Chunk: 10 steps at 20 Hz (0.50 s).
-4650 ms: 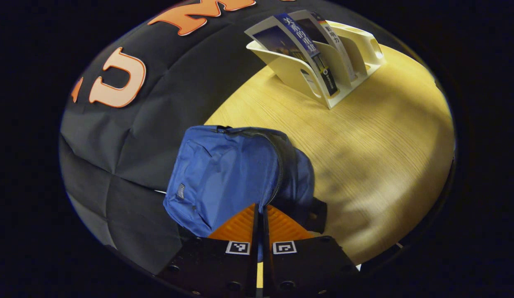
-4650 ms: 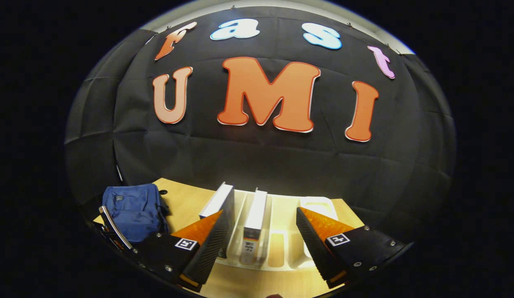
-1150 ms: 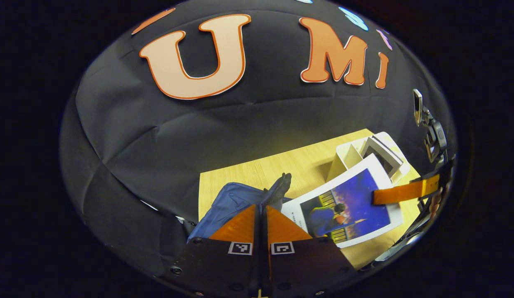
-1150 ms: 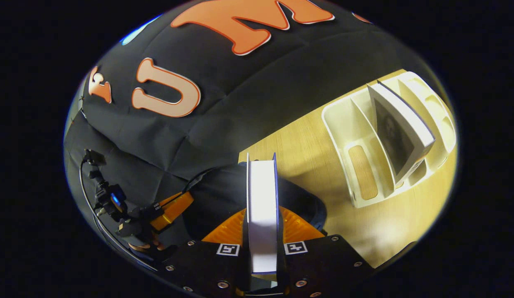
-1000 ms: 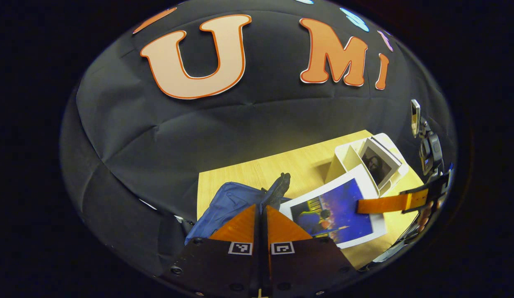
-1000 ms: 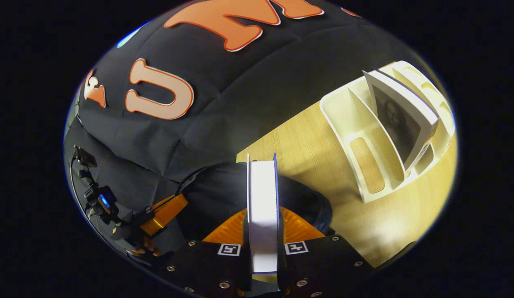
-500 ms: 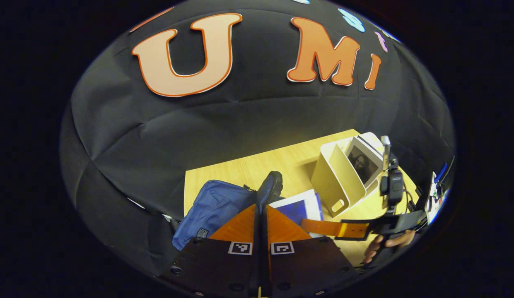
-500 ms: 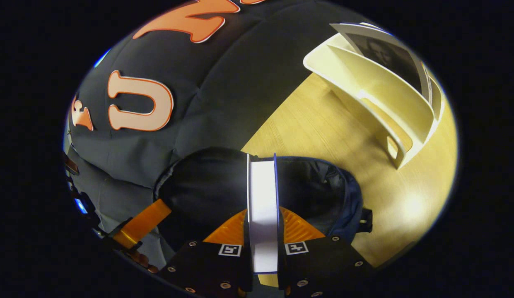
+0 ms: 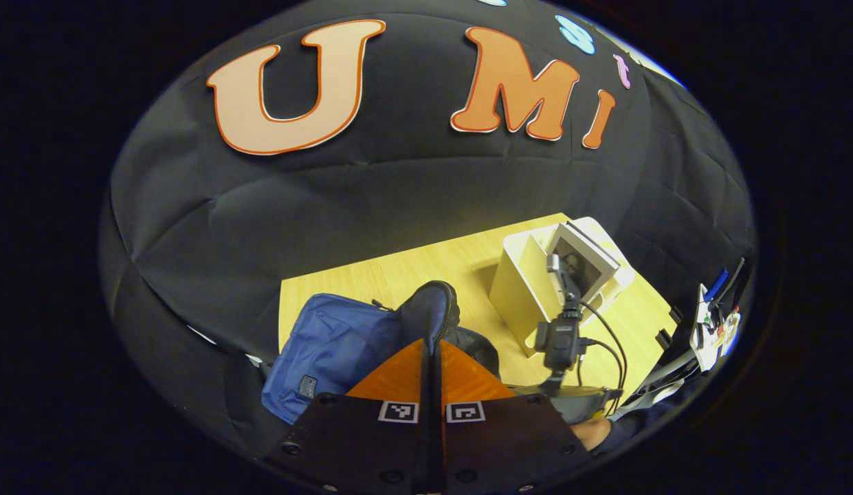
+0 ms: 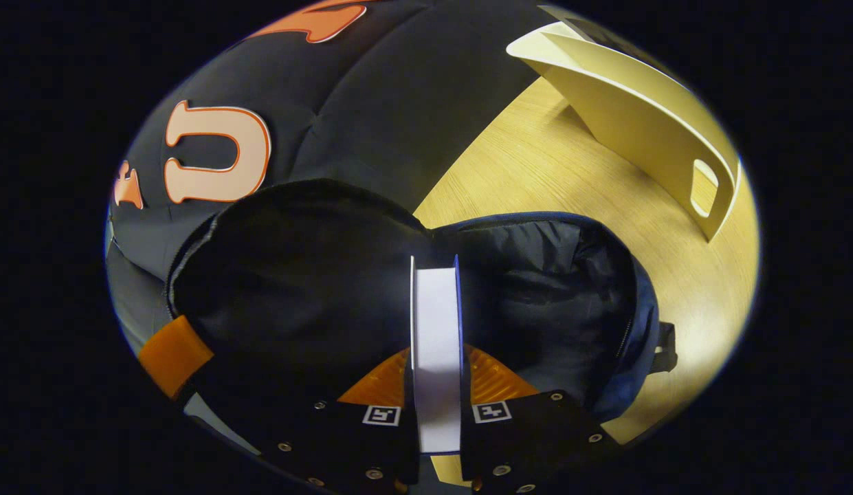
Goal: Open the schoolbag, grab two books from the bookshelf and put them into the schoolbag.
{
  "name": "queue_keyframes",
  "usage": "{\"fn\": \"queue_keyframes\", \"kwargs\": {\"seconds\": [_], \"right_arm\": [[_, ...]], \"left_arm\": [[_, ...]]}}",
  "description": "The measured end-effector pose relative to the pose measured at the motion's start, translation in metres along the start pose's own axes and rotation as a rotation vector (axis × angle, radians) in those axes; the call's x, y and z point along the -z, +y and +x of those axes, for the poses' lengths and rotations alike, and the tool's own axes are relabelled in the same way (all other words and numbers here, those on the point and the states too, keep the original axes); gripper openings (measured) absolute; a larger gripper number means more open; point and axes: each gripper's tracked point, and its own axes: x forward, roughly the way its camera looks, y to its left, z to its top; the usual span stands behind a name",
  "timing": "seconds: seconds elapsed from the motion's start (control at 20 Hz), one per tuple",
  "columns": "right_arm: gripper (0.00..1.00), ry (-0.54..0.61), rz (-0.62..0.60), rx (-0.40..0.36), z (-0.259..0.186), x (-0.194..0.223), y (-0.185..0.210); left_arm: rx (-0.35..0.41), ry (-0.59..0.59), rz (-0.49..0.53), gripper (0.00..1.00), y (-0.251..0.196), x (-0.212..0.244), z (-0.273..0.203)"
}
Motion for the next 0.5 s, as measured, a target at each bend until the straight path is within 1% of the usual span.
{"fn": "queue_keyframes", "kwargs": {"seconds": [0.05, 0.1, 0.2, 0.35, 0.4, 0.45, 0.5], "right_arm": [[0.23, 0.001, 0.008, -0.001, 0.005, -0.002, 0.002], [0.36, 0.007, 0.021, 0.003, 0.008, -0.004, 0.003], [0.19, 0.017, 0.028, 0.011, 0.006, -0.01, 0.004], [0.77, -0.056, -0.038, 0.054, -0.007, -0.034, -0.005], [0.96, -0.076, -0.049, 0.054, -0.015, -0.044, -0.005], [0.96, -0.094, -0.055, 0.056, -0.026, -0.054, -0.002], [0.96, -0.11, -0.064, 0.075, -0.033, -0.063, -0.005]], "left_arm": [[-0.001, 0.002, 0.0, 0.01, 0.001, 0.0, 0.0], [-0.008, 0.003, -0.004, 0.01, 0.003, 0.0, 0.0], [-0.017, 0.003, -0.008, 0.01, 0.004, 0.0, 0.0], [-0.024, 0.005, -0.011, 0.01, 0.011, 0.0, 0.007], [-0.018, 0.007, -0.015, 0.01, 0.01, 0.0, 0.007], [-0.012, 0.01, -0.015, 0.01, 0.007, 0.002, 0.008], [-0.009, 0.012, -0.016, 0.01, 0.006, 0.002, 0.009]]}}
